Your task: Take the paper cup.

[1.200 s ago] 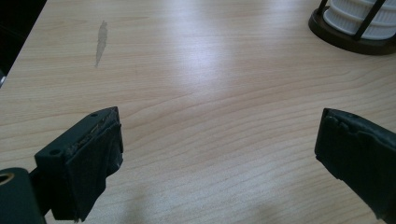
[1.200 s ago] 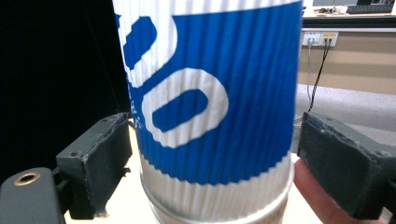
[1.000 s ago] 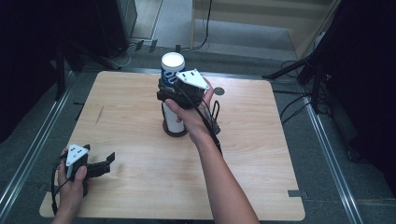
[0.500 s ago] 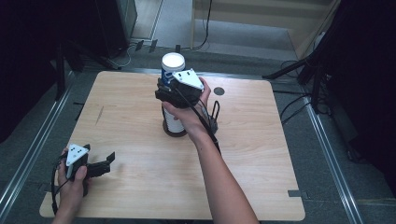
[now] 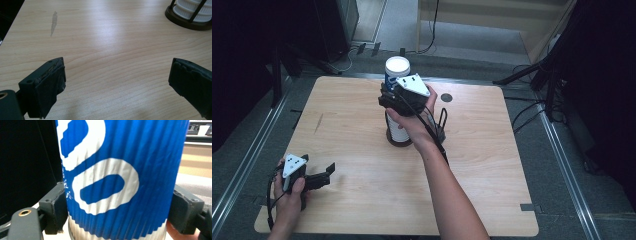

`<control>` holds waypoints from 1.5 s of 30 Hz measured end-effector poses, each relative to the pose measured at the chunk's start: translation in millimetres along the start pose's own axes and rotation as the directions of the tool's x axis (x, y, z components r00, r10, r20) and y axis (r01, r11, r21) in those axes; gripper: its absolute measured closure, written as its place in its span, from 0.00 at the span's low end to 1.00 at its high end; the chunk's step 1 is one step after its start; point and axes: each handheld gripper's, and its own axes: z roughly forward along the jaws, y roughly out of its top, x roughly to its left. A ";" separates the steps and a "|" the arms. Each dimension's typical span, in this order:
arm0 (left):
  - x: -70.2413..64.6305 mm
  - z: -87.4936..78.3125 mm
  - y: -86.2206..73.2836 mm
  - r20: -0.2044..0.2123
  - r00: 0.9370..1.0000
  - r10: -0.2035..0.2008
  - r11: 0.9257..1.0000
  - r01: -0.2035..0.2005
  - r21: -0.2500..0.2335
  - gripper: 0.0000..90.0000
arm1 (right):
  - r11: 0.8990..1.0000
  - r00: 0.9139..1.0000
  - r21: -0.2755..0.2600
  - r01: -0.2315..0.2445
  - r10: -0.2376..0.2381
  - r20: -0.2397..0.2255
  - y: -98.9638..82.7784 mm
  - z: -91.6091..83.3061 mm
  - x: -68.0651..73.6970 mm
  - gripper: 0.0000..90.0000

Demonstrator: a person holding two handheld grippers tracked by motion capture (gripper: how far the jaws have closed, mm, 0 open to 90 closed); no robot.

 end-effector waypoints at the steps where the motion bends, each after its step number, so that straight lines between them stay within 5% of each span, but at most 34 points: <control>1: 0.0 0.0 0.0 0.000 1.000 0.000 1.000 0.000 -0.001 0.02 | 1.000 1.000 0.001 0.003 -0.003 -0.003 0.4 0.0 -0.3 0.19; 45: 0.3 0.1 -0.2 0.008 1.000 -0.005 1.000 0.005 -0.013 0.02 | 0.996 0.999 -0.087 0.031 -0.032 -0.008 40.9 -13.9 2.7 0.21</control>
